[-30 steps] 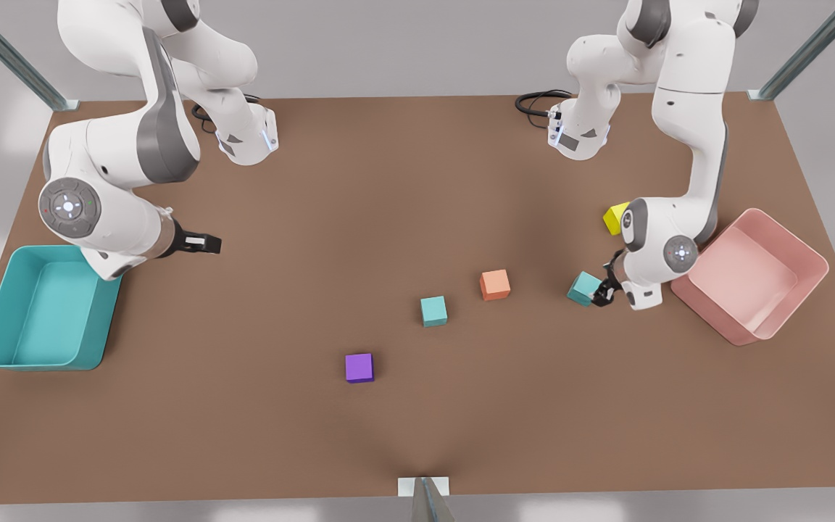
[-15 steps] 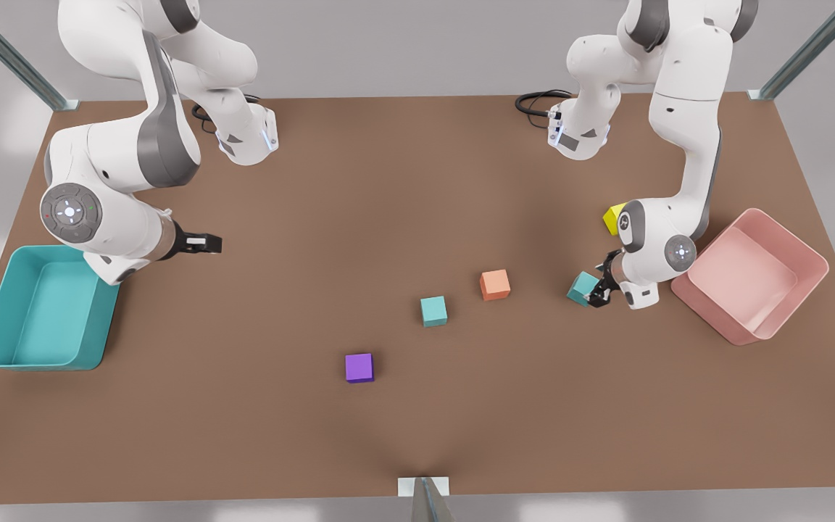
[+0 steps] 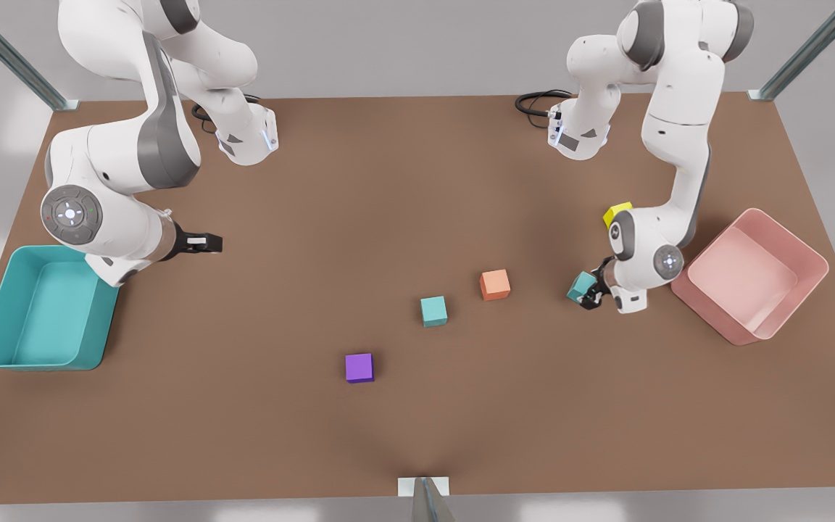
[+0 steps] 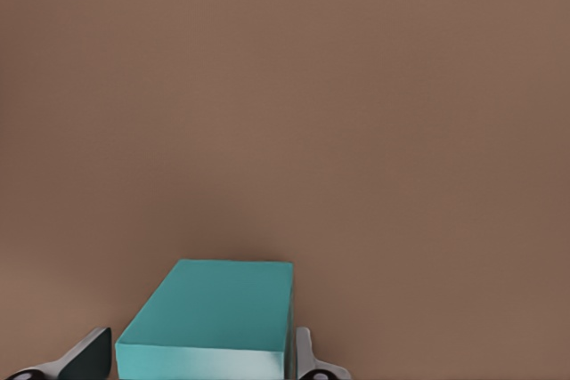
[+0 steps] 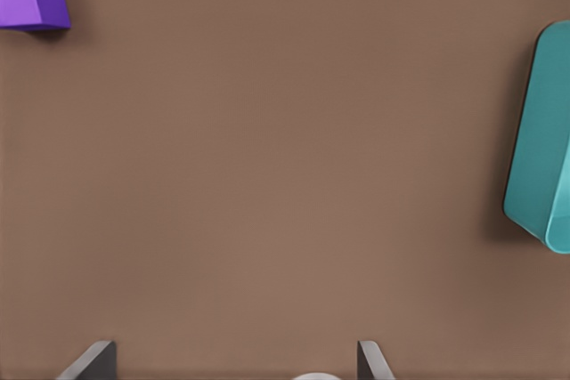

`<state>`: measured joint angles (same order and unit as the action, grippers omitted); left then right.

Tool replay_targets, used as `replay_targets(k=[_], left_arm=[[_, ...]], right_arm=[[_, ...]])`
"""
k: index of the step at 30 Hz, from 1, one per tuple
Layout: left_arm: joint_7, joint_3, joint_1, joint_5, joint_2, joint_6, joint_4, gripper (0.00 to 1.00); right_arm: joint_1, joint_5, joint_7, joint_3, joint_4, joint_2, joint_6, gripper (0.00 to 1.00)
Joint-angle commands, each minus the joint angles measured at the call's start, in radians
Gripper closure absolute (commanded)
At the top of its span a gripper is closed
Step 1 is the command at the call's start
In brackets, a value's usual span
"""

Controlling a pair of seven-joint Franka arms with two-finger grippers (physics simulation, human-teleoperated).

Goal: Stack the two blue cubes on top of each other

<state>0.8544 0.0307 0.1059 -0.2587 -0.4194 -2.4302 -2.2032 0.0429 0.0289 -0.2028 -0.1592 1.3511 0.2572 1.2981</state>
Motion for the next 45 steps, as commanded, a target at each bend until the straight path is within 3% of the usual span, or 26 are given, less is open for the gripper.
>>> replay_targets(k=[1, 4, 6, 8, 15, 16, 18, 21, 27, 29, 45], left_arm=[[-0.081, -0.002, 0.000, -0.002, -0.010, -0.044, 0.000, 0.00], [-0.081, -0.006, 0.002, -0.024, -0.016, -0.046, 0.000, 0.03], [-0.081, -0.009, 0.002, -0.024, -0.016, -0.046, 0.000, 0.33], [-0.080, -0.011, 0.003, -0.025, -0.013, -0.044, 0.000, 0.38], [-0.080, -0.046, 0.057, -0.013, 0.067, -0.024, 0.031, 0.38], [-0.080, -0.046, 0.095, -0.011, 0.071, 0.046, 0.091, 0.38], [-0.029, -0.046, 0.167, 0.051, 0.045, 0.312, 0.339, 0.38], [0.202, -0.048, 0.334, 0.087, -0.067, 0.525, 0.703, 0.38], [0.022, -0.107, 0.502, 0.194, -0.122, 0.550, 0.711, 0.38], [-0.043, -0.109, 0.531, 0.193, -0.193, 0.545, 0.807, 0.38], [-0.051, -0.104, 0.512, 0.200, -0.412, 0.411, 0.990, 0.38]], right_arm=[[0.000, -0.001, 0.022, 0.000, 0.000, -0.001, 0.000, 0.00], [0.000, -0.001, 0.020, 0.000, 0.000, 0.000, 0.000, 0.00], [0.000, -0.001, 0.020, 0.000, 0.000, 0.000, 0.000, 0.00], [0.000, -0.001, 0.020, 0.000, 0.000, 0.000, 0.000, 0.00], [-0.002, -0.001, 0.020, 0.001, -0.001, 0.000, -0.002, 0.00], [-0.002, -0.001, 0.020, 0.001, -0.001, 0.000, -0.002, 0.00], [-0.002, -0.001, 0.020, 0.001, -0.001, 0.000, -0.002, 0.00], [-0.002, -0.001, 0.020, 0.001, 0.000, 0.000, -0.002, 0.00], [-0.003, -0.001, 0.022, 0.001, 0.000, 0.000, -0.002, 0.00], [-0.003, -0.003, 0.022, 0.003, 0.000, 0.000, -0.002, 0.00], [-0.005, -0.003, 0.022, 0.003, 0.000, 0.002, -0.002, 0.00]])
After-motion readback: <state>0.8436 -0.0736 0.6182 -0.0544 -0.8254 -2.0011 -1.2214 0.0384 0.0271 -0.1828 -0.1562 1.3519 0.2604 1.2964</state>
